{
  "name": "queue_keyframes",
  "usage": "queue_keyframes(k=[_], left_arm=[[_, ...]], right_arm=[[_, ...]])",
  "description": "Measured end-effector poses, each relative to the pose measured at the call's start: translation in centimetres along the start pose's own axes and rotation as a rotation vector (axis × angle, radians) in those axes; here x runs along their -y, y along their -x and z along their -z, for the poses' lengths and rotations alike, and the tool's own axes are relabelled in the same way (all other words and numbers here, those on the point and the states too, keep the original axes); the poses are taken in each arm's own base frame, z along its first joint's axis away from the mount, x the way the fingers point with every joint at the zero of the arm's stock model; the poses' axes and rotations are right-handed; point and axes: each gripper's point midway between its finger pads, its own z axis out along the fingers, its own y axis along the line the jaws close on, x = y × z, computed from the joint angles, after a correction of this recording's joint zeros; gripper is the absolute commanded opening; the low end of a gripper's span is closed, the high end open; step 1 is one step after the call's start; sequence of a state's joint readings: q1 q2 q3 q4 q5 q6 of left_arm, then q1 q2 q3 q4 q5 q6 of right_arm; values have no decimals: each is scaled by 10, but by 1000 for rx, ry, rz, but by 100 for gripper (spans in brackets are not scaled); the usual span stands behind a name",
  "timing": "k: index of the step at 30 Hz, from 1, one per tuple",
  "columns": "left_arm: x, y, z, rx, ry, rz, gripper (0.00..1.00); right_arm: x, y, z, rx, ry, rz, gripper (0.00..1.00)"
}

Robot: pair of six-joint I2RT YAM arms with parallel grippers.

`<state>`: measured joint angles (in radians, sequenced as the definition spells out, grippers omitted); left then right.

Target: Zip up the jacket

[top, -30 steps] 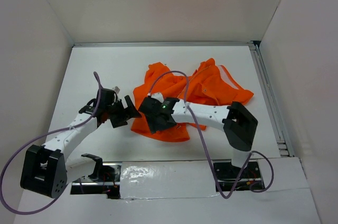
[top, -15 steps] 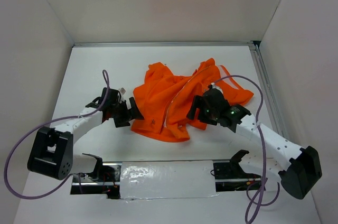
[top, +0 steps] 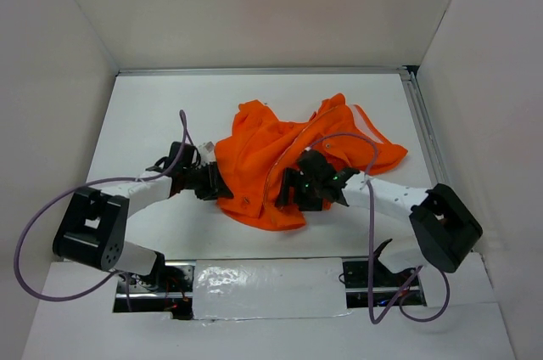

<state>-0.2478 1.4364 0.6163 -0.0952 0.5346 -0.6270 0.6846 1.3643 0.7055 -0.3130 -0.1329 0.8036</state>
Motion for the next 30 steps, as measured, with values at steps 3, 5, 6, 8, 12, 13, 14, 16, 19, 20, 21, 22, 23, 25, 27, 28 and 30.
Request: queue_keyframes(k=[3, 5, 6, 8, 12, 13, 14, 16, 19, 20, 21, 22, 23, 25, 27, 28, 30], left_arm=[[5, -6, 3, 6, -37, -23, 0], [7, -10, 7, 10, -51, -40, 0], [9, -12, 10, 17, -59, -50, 0], [17, -12, 17, 34, -81, -72, 0], [50, -5, 43, 117, -180, -162, 0], [60, -4, 52, 138, -210, -188, 0], [72, -2, 61, 157, -241, -212, 0], [101, 8, 81, 194, -301, -259, 0], [156, 36, 120, 281, -380, -352, 0], [176, 48, 136, 320, -405, -386, 0], [201, 62, 156, 368, -437, -429, 0], [225, 75, 178, 424, -469, -474, 0], [248, 86, 199, 470, -498, -514, 0], [293, 105, 242, 551, -553, -588, 0], [330, 119, 279, 623, -597, -655, 0], [350, 126, 302, 669, -622, -694, 0], [376, 129, 334, 736, -655, -760, 0]], right_arm=[[-8, -25, -10, -58, -6, 33, 76], [-8, -35, -15, -79, -23, 32, 53], [-7, -37, -17, -83, -32, 25, 21], [-5, -39, -17, -80, -44, 8, 0], [-8, -28, 0, -11, -43, -18, 0], [-13, -21, 11, 27, -25, -12, 0], [-16, -13, 23, 65, -10, -10, 0], [-29, 11, 59, 171, 24, 9, 0], [-67, 71, 136, 399, 111, 41, 0], [-82, 95, 169, 493, 147, 51, 0], [-95, 117, 207, 593, 178, 61, 0], [-105, 134, 242, 673, 197, 76, 0], [-115, 148, 273, 740, 218, 86, 0], [-138, 173, 345, 882, 260, 124, 0], [-161, 189, 408, 999, 314, 162, 0], [-172, 196, 441, 1066, 348, 181, 0], [-185, 202, 488, 1154, 394, 215, 0]])
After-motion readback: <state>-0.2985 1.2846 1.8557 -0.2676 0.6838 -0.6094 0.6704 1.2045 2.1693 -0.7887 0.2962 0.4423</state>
